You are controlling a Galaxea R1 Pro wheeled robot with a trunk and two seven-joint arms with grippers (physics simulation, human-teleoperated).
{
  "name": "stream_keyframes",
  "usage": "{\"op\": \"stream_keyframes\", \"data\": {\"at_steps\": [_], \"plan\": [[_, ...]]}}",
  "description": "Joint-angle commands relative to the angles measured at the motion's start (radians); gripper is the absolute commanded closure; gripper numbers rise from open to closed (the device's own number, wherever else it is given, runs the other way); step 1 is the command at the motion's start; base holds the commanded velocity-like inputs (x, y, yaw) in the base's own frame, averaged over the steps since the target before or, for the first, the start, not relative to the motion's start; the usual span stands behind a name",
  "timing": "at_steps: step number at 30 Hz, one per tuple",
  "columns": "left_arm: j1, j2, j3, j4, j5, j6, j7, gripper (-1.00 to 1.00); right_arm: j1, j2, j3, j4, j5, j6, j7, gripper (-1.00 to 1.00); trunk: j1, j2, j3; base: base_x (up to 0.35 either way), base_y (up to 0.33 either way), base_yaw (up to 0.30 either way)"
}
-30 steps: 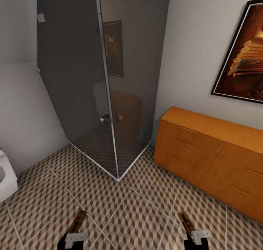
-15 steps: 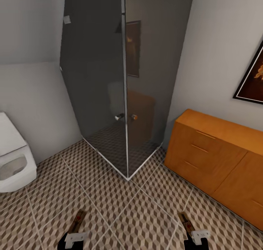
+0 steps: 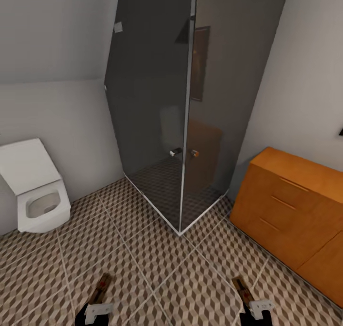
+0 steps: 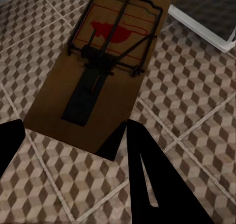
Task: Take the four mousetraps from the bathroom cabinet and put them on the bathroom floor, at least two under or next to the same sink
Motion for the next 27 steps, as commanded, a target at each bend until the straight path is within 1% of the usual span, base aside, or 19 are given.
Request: {"op": "stream_keyframes", "data": {"at_steps": [1,27], "plan": [[-0.001,0.000,-0.009,0.000,0.003,-0.002,0.011,1.00,-0.001,0.000,-0.009,0.001,0.005,-0.003,0.006,1.00,0.001,-0.002,-0.002,0.000,0.000,0.261],[-0.001,0.000,-0.009,0.000,0.003,-0.002,0.010,1.00,-0.001,0.001,-0.008,0.002,0.005,-0.003,0.005,1.00,0.001,-0.002,-0.002,0.000,0.000,0.261]]}}
